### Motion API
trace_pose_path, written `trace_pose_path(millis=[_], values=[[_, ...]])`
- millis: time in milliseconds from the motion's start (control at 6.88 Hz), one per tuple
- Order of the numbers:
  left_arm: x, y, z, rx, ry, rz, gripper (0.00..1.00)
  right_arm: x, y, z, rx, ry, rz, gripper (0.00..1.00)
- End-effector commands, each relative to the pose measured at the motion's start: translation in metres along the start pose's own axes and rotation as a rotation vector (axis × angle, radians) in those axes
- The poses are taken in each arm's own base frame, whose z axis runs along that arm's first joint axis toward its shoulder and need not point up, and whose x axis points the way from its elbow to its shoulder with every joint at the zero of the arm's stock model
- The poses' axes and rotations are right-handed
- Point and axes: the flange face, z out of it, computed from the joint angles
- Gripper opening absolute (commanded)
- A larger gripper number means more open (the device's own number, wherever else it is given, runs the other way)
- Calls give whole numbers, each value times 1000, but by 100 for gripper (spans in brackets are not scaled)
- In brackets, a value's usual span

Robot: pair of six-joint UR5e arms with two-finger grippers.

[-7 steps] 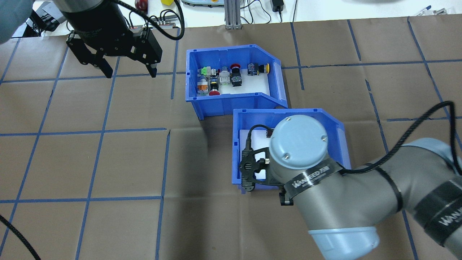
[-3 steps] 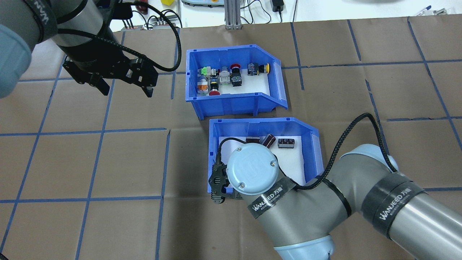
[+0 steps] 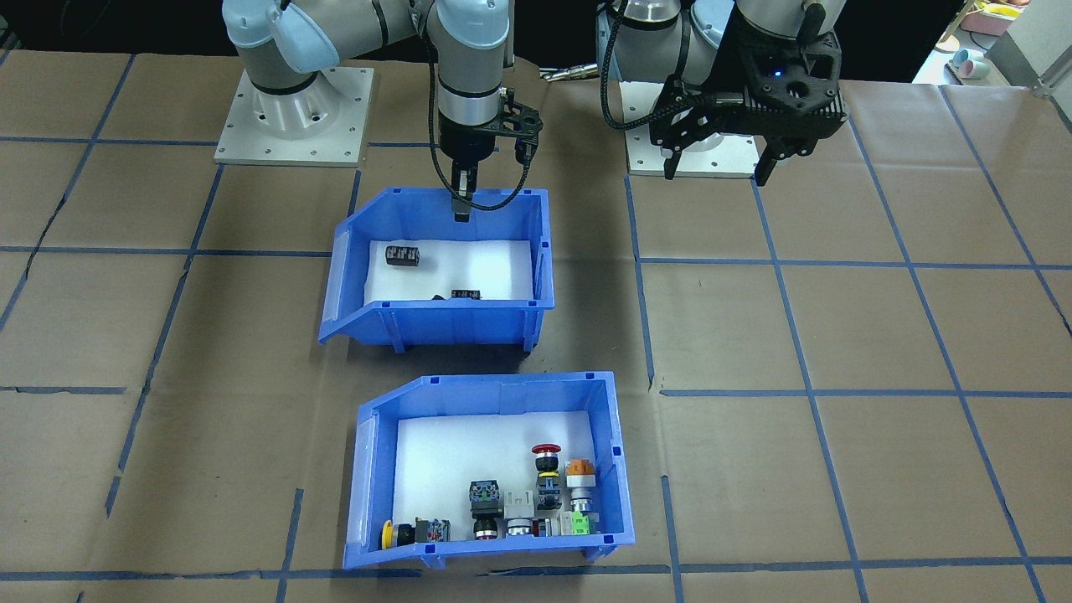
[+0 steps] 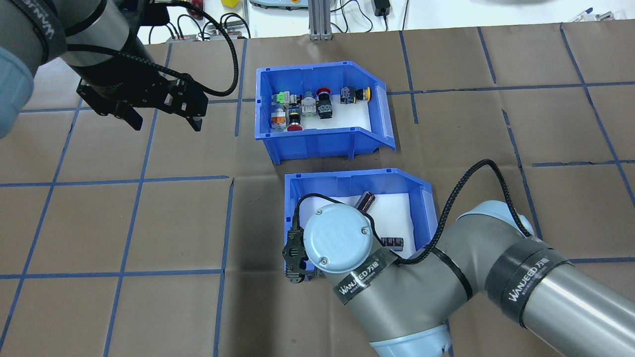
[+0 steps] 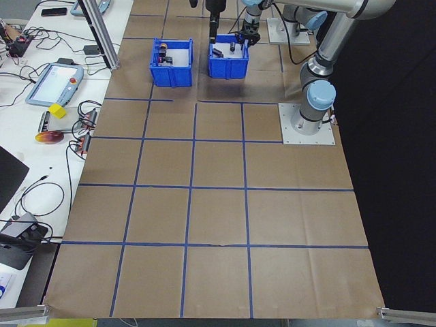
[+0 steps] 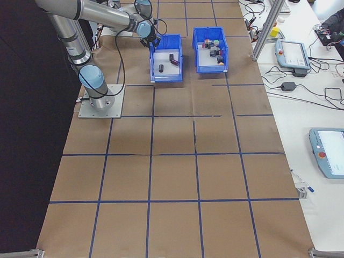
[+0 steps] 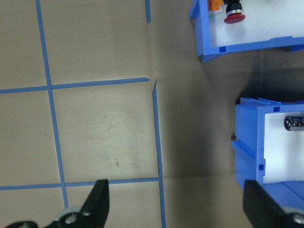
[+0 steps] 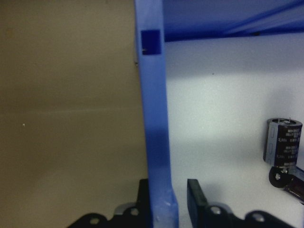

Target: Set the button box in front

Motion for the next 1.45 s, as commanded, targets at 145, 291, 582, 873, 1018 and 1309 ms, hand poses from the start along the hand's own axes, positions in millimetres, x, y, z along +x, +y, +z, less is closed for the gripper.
trace_pose_path(millis=[145,291,582,873,1018,1309], values=[[0,1,0,0,-2,1,99,-3,27,-50,26,45,29,100],[0,1,0,0,-2,-1,99,2,40,-76,38,69,57,100],[0,1,0,-1,-2,-1,99,64,98,-93,13,30,255,100],[0,1,1,-3,-2,-1,99,119,148,-122,57,79,433,100],[0,1,1,-3,-2,-1,99,136,161,-132,101,83,630,100],[0,2,1,-3,0,-1,99,187,177,-136,111,71,1062,100]])
